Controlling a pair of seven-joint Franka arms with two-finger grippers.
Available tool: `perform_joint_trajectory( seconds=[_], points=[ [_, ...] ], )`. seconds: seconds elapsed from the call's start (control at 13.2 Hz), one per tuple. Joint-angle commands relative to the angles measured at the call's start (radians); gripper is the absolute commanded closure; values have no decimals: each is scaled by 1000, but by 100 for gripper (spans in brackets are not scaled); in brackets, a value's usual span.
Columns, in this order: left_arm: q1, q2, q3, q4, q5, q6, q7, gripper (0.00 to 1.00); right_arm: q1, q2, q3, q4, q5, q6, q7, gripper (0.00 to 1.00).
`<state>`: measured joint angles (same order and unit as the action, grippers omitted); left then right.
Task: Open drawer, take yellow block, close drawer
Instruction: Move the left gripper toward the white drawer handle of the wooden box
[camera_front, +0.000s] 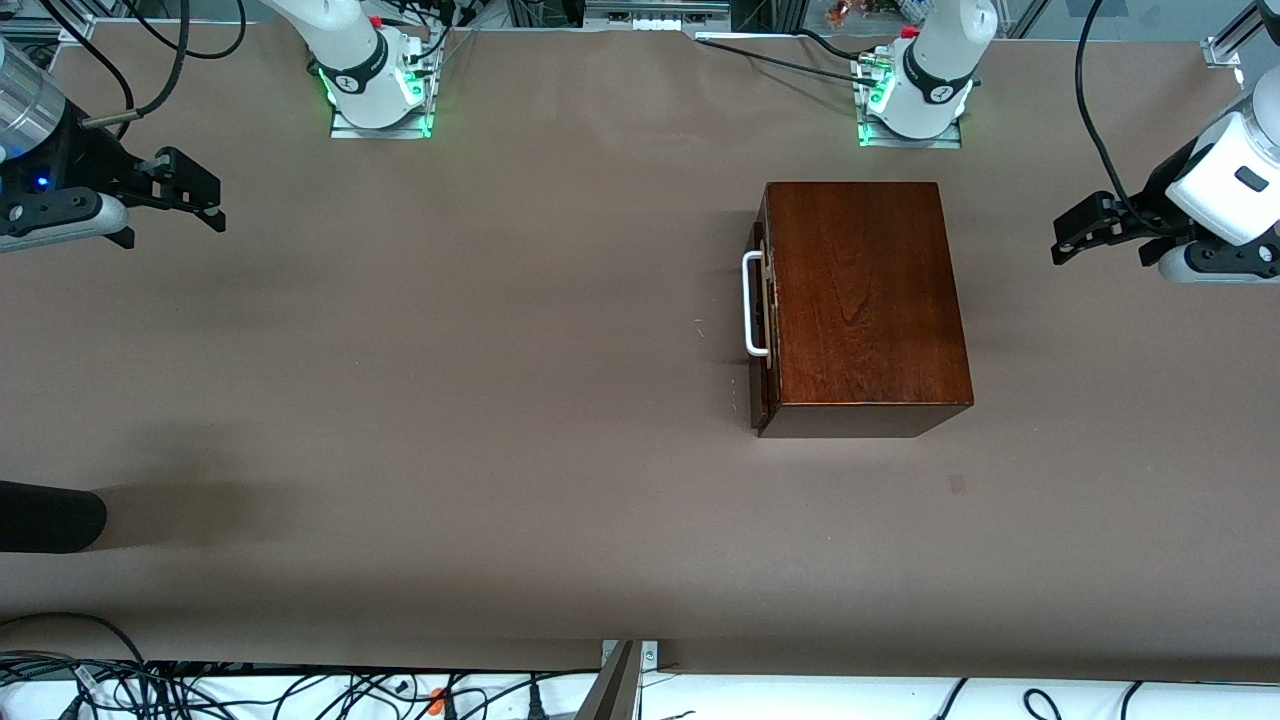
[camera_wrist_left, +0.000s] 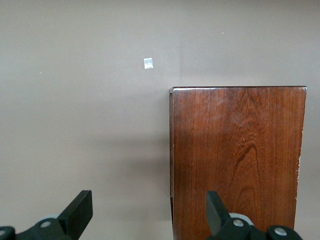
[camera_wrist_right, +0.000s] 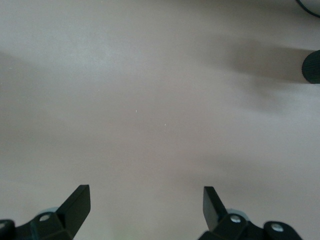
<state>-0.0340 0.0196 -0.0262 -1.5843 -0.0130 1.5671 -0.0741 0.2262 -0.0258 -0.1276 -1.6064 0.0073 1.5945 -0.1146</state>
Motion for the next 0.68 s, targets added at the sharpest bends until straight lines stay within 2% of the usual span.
perform_joint_trajectory(
  seconds=[0.0,0.61],
  points=[
    [0,14,2,33,-19,-16,2,0,-5,10,2,26,8,-8,4,0],
    [2,14,8,33,-22,-18,-3,0,-5,10,0,26,8,-8,3,0]
  ],
)
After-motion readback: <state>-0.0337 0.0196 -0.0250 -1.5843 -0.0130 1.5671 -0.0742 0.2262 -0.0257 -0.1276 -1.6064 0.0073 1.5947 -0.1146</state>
